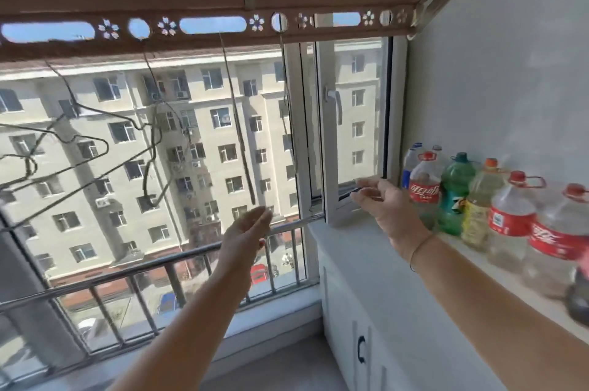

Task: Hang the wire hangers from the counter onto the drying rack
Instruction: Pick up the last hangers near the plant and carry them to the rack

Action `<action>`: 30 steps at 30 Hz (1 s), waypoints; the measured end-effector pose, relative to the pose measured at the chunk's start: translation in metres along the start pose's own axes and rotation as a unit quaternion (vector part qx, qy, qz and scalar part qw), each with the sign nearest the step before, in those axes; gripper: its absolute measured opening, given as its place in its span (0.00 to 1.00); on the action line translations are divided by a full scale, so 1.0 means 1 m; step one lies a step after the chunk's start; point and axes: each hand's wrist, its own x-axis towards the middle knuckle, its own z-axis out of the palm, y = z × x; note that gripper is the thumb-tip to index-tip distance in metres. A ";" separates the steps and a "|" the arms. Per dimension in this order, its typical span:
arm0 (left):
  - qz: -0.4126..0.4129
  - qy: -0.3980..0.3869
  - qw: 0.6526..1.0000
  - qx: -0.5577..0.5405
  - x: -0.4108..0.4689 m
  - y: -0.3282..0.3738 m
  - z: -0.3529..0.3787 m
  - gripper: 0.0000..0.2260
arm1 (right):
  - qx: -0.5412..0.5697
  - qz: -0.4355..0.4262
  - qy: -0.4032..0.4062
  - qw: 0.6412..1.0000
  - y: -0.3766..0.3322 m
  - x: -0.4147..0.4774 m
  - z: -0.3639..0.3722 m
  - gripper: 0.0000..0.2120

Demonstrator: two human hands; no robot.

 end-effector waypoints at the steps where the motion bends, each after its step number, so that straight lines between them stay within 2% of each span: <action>1: -0.004 -0.031 0.999 0.016 -0.007 -0.010 0.007 0.14 | -0.014 0.001 0.006 1.000 0.009 -0.009 -0.008 0.12; 5: -0.027 -0.129 0.990 0.056 -0.038 -0.039 0.048 0.20 | -0.061 0.018 0.029 0.998 0.043 -0.050 -0.046 0.15; 11: -0.064 -0.224 0.970 0.072 -0.086 -0.088 0.125 0.22 | -0.117 0.075 0.098 0.985 0.078 -0.125 -0.108 0.17; 17: -0.115 -0.333 0.932 0.092 -0.124 -0.139 0.197 0.19 | -0.131 0.153 0.205 0.958 0.118 -0.205 -0.174 0.20; 24: -0.141 -0.463 0.865 0.131 -0.160 -0.182 0.279 0.20 | -0.164 0.250 0.332 0.895 0.151 -0.305 -0.237 0.19; 30: -0.171 -0.569 0.791 0.149 -0.207 -0.210 0.336 0.19 | -0.169 0.306 0.495 0.795 0.151 -0.386 -0.275 0.16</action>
